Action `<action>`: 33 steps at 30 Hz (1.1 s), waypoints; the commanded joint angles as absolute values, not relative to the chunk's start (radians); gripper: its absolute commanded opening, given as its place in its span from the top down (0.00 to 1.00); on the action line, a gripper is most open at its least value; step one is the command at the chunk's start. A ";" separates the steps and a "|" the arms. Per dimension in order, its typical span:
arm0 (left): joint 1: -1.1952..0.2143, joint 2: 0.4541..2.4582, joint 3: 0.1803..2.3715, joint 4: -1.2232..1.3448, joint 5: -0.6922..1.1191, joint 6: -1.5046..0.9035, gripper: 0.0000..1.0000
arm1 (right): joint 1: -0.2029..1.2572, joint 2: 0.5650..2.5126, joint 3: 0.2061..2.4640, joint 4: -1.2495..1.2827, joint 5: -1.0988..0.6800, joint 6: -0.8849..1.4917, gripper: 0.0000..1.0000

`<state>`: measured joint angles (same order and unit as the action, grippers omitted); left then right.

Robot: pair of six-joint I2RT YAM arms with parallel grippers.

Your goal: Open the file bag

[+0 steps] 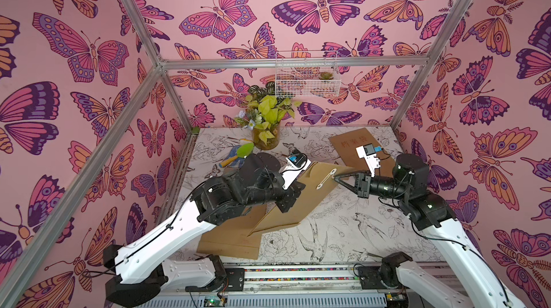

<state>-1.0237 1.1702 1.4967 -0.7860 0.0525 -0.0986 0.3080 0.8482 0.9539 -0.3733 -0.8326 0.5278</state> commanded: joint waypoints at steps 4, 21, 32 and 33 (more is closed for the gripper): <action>-1.029 1.144 1.479 -0.775 0.033 -0.113 0.99 | 0.304 0.814 1.009 -0.456 -0.746 0.476 1.00; -1.030 1.141 1.409 -0.697 0.041 -0.138 0.99 | 0.303 0.798 1.111 -0.499 -0.549 0.469 1.00; -1.030 1.167 1.297 -0.399 0.036 -0.227 0.99 | 0.303 0.899 1.272 -0.548 -0.547 0.399 1.00; -1.030 1.171 1.290 -0.373 0.035 -0.231 0.99 | 0.305 0.909 1.296 -0.560 -0.544 0.388 1.00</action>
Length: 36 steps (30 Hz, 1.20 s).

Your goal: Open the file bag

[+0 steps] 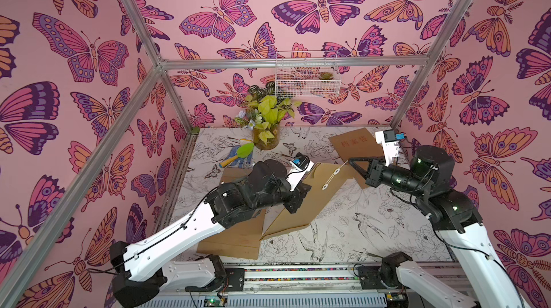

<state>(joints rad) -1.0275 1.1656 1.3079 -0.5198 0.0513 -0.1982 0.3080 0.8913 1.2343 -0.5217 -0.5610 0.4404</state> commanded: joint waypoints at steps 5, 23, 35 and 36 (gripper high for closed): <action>-1.030 1.186 1.263 -0.281 0.042 -0.236 1.00 | 0.305 0.961 1.386 -0.598 -0.561 0.351 1.00; -1.022 1.220 1.250 -0.199 0.031 -0.245 1.00 | 0.305 1.015 1.443 -0.589 -0.816 0.337 1.00; -1.013 1.196 1.224 -0.185 -0.007 -0.277 1.00 | 0.305 1.005 1.410 -0.611 -0.884 0.319 1.00; -1.011 1.193 1.222 -0.182 -0.008 -0.279 1.00 | 0.305 1.004 1.408 -0.618 -0.880 0.312 1.00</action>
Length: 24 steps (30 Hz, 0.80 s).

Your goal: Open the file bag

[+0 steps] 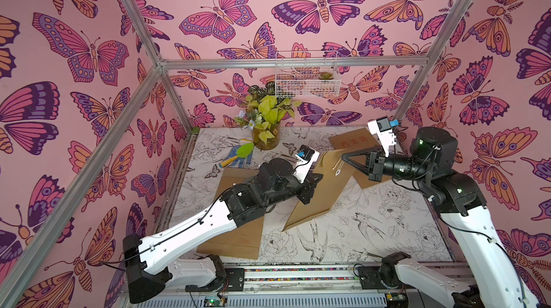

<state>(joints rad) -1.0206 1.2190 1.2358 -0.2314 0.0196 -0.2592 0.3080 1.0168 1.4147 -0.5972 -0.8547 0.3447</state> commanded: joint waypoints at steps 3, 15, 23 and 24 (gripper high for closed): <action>-1.004 1.179 1.218 -0.180 -0.018 -0.281 1.00 | 0.304 0.992 1.396 -0.647 -0.836 0.297 1.00; -1.005 1.192 1.350 -0.317 -0.144 -0.105 1.00 | 0.305 0.911 1.185 -0.374 -0.695 0.555 0.58; -1.036 1.228 1.478 -0.426 -0.217 0.025 1.00 | 0.305 0.926 1.058 0.007 -0.770 0.815 0.54; -1.042 1.234 1.491 -0.437 -0.230 0.040 1.00 | 0.305 0.932 1.051 0.041 -0.782 0.834 0.53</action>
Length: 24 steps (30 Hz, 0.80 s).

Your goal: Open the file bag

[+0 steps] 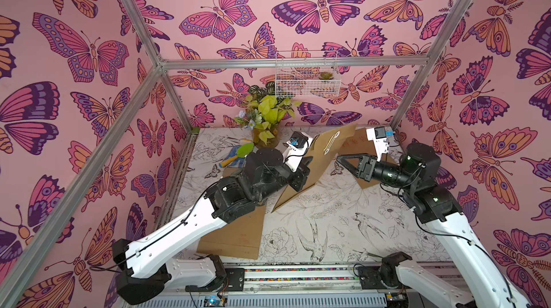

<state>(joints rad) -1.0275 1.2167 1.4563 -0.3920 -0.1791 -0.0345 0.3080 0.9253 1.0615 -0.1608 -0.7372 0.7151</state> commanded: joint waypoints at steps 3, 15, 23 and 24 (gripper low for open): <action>-1.070 1.253 1.532 -0.461 -0.279 0.084 1.00 | 0.306 0.944 1.038 0.128 -0.809 0.879 0.52; -1.219 1.379 1.692 -0.511 -0.563 0.309 1.00 | 0.325 0.952 0.994 0.252 -0.821 0.913 0.46; -1.256 1.397 1.732 -0.515 -0.612 0.351 1.00 | 0.328 0.957 0.997 0.243 -0.804 0.903 0.62; -1.257 1.396 1.731 -0.516 -0.612 0.350 1.00 | 0.328 0.955 0.999 0.235 -0.802 0.896 0.64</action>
<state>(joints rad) -1.2507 1.4029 1.7092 -0.5236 -0.5762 0.3176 0.3183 0.9558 0.9947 0.2173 -0.8032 0.9043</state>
